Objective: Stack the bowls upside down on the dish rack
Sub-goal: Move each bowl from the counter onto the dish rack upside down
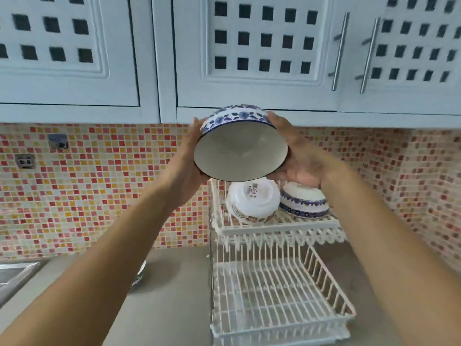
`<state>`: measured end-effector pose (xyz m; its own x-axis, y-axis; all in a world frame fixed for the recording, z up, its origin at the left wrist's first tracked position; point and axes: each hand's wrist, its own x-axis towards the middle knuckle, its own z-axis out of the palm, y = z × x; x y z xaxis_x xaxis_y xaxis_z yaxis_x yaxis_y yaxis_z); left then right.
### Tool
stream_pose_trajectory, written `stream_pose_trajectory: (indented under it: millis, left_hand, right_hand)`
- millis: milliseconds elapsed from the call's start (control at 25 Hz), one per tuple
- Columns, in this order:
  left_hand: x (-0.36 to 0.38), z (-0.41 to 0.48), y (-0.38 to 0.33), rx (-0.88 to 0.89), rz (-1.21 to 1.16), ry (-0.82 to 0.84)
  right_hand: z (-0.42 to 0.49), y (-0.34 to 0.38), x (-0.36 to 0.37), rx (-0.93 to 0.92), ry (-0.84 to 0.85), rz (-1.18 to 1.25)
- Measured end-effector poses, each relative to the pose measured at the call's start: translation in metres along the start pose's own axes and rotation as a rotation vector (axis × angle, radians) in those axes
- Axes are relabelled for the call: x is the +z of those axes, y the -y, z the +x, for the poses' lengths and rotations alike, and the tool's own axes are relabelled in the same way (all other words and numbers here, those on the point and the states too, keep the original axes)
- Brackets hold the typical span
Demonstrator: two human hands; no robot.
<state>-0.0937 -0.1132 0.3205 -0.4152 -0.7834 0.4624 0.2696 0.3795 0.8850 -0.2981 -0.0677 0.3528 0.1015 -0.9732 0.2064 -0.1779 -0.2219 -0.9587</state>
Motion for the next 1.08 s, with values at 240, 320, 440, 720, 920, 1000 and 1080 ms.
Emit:
stream_pose_trajectory:
  millis: [240,320,440,720,920,1000,1080]
  left_hand:
    - [0.077,0.086,0.021,-0.048,0.349,0.174]
    - [0.103,0.109,0.026,-0.06,0.481,0.178]
    - [0.133,0.134,0.039,-0.095,0.584,0.246]
    - [0.153,0.171,0.085,-0.316,0.729,0.449]
    - [0.156,0.186,0.099,-0.332,0.934,0.433]
    - [0.158,0.194,0.106,-0.366,0.994,0.456]
    - [0.16,0.2,0.113,-0.395,1.06,0.502]
  right_hand:
    - [0.011,-0.033,-0.112,-0.094,-0.168,0.061]
    - [0.018,-0.054,-0.146,-0.121,-0.182,0.043]
    - [0.023,-0.08,-0.188,-0.186,-0.178,-0.047]
    - [0.042,-0.114,-0.238,-0.299,0.047,-0.438]
    - [0.069,-0.139,-0.252,-0.135,0.147,-0.551]
    - [0.08,-0.144,-0.254,-0.068,0.181,-0.67]
    - [0.089,-0.149,-0.254,-0.051,0.2,-0.762]
